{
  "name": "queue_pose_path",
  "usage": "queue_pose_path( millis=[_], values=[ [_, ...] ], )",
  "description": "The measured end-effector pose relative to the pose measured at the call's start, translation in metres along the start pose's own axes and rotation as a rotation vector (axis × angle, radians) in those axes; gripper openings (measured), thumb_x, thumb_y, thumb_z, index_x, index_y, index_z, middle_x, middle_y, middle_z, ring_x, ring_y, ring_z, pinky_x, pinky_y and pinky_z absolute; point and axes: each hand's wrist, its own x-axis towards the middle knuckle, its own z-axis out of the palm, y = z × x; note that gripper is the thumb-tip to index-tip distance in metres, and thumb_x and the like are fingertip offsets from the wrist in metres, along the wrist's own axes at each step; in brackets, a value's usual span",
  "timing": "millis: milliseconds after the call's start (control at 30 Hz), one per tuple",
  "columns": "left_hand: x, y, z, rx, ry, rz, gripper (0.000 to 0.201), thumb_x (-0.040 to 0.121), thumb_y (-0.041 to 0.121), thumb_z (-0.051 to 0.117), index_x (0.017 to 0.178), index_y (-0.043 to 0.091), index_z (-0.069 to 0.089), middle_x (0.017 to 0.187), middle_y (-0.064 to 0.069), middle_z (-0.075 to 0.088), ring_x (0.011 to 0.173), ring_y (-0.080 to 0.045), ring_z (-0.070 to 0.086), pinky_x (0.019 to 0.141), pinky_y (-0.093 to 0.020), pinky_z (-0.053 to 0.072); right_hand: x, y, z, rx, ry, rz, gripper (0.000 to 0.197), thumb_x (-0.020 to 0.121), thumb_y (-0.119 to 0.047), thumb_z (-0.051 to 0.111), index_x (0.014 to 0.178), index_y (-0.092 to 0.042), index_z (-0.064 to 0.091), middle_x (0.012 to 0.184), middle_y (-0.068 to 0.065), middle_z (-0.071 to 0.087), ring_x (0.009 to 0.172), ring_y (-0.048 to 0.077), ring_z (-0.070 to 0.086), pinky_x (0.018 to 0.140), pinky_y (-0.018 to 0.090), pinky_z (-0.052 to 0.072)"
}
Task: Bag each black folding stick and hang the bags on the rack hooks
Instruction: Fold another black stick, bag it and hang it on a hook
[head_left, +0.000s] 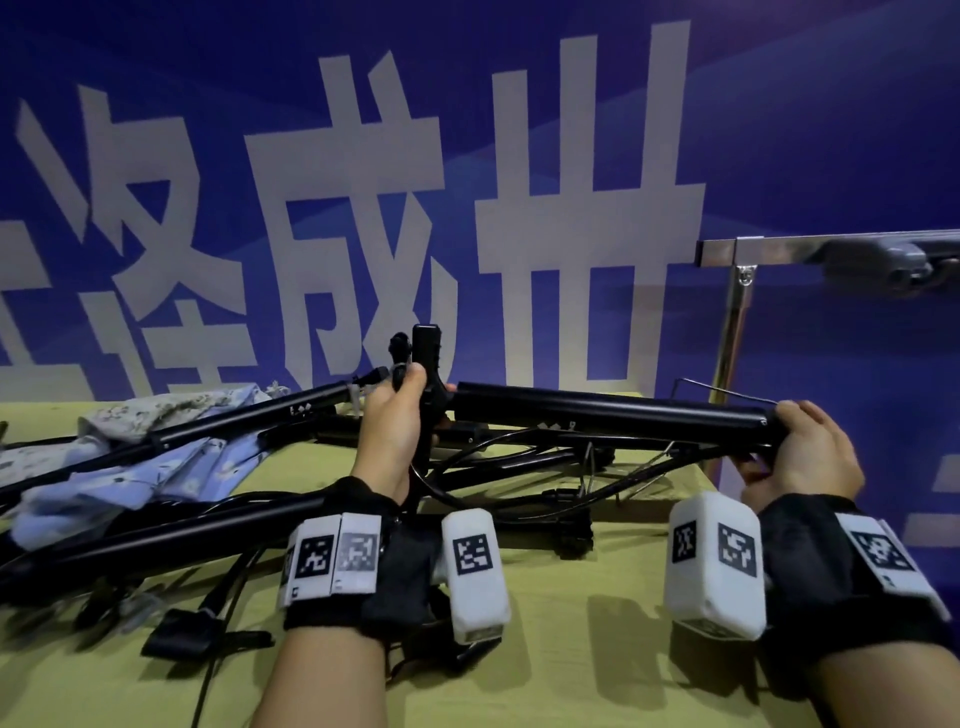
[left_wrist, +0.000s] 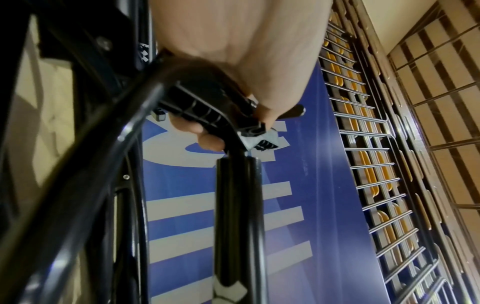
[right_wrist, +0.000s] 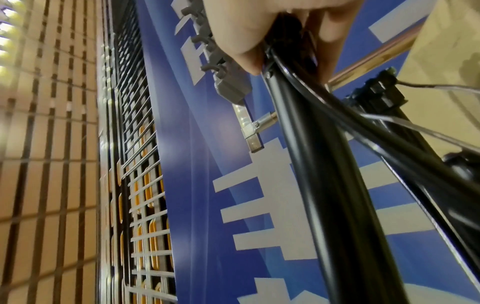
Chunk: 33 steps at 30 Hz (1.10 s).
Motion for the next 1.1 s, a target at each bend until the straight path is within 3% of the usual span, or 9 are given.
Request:
queue_pose_path(
  millis=[133, 233, 433, 633, 733, 767, 833, 967, 1100],
  values=[
    [-0.002, -0.002, 0.006, -0.003, 0.035, -0.034, 0.032, 0.102, 0.028, 0.037, 0.084, 0.012, 0.058, 0.074, -0.001, 0.061, 0.059, -0.015, 0.052, 0.048, -0.024, 0.037, -0.001, 0.000, 0.006, -0.118, 0.030, -0.173, 0.043, 0.083, -0.017, 0.056, 0.123, -0.025, 0.042, 0.121, 0.005, 0.047, 0.083, 0.013, 0.053, 0.069, 0.032, 0.051],
    [-0.007, -0.002, 0.014, -0.034, 0.042, -0.080, 0.031, 0.102, 0.029, 0.037, 0.087, 0.011, 0.058, 0.075, -0.001, 0.061, 0.058, -0.014, 0.051, 0.044, -0.022, 0.036, -0.006, 0.006, 0.010, -0.605, 0.054, -0.448, 0.069, 0.081, -0.014, 0.059, 0.142, -0.013, 0.026, 0.144, 0.015, 0.024, 0.117, 0.030, 0.036, 0.087, 0.024, 0.030],
    [-0.010, -0.005, 0.024, -0.019, 0.033, -0.140, 0.033, 0.102, 0.030, 0.036, 0.085, 0.011, 0.056, 0.069, -0.002, 0.057, 0.052, -0.014, 0.048, 0.039, -0.018, 0.035, -0.011, 0.006, 0.008, -0.998, 0.079, -0.694, 0.056, 0.084, -0.017, 0.054, 0.138, -0.013, 0.038, 0.154, 0.016, 0.005, 0.136, 0.038, 0.014, 0.103, 0.041, 0.031],
    [-0.018, -0.008, 0.037, 0.001, -0.030, -0.182, 0.032, 0.101, 0.030, 0.037, 0.086, 0.009, 0.055, 0.068, -0.003, 0.055, 0.052, -0.015, 0.046, 0.045, -0.023, 0.033, -0.011, 0.005, 0.006, -1.187, -0.098, -0.925, 0.036, 0.085, -0.014, 0.056, 0.120, -0.012, 0.060, 0.150, 0.012, 0.029, 0.145, 0.028, 0.011, 0.116, 0.042, 0.000],
    [-0.024, -0.010, 0.047, 0.048, -0.090, -0.179, 0.032, 0.101, 0.029, 0.038, 0.097, 0.004, 0.057, 0.069, -0.002, 0.058, 0.052, -0.014, 0.047, 0.043, -0.021, 0.034, -0.018, 0.008, 0.010, -1.235, -0.320, -0.863, 0.023, 0.088, -0.017, 0.050, 0.096, -0.017, 0.071, 0.109, 0.008, 0.066, 0.116, 0.028, 0.052, 0.112, 0.039, 0.022],
    [-0.025, -0.011, 0.051, 0.075, -0.108, -0.174, 0.033, 0.101, 0.029, 0.038, 0.097, 0.003, 0.059, 0.069, -0.001, 0.059, 0.051, -0.013, 0.047, 0.042, -0.020, 0.034, -0.022, 0.008, 0.011, -1.279, -0.391, -0.797, 0.024, 0.089, -0.020, 0.047, 0.091, -0.018, 0.072, 0.093, 0.007, 0.068, 0.099, 0.029, 0.058, 0.097, 0.038, 0.039],
    [-0.028, -0.013, 0.057, 0.117, -0.140, -0.165, 0.032, 0.100, 0.028, 0.039, 0.096, 0.004, 0.060, 0.073, -0.002, 0.062, 0.051, -0.013, 0.048, 0.042, -0.020, 0.035, -0.027, 0.011, 0.013, -1.466, -0.570, -0.662, 0.027, 0.090, -0.030, 0.044, 0.083, -0.020, 0.068, 0.077, 0.003, 0.066, 0.083, 0.027, 0.060, 0.069, 0.032, 0.044],
    [-0.033, -0.012, 0.059, 0.169, -0.183, -0.180, 0.032, 0.100, 0.029, 0.041, 0.104, 0.003, 0.059, 0.078, -0.002, 0.064, 0.053, -0.012, 0.051, 0.045, -0.020, 0.036, -0.026, 0.017, 0.011, -1.630, -0.913, -0.423, 0.032, 0.087, -0.056, 0.045, 0.087, -0.030, 0.064, 0.078, -0.006, 0.064, 0.078, 0.016, 0.061, 0.072, 0.033, 0.045],
    [-0.034, -0.006, 0.054, 0.184, -0.304, -0.277, 0.029, 0.099, 0.032, 0.041, 0.092, 0.011, 0.061, 0.082, -0.004, 0.064, 0.068, -0.016, 0.059, 0.060, -0.026, 0.045, -0.024, 0.021, 0.009, -1.634, -1.004, -0.311, 0.033, 0.080, -0.059, 0.058, 0.094, -0.029, 0.062, 0.079, -0.005, 0.064, 0.076, 0.014, 0.060, 0.074, 0.035, 0.048]
  ],
)
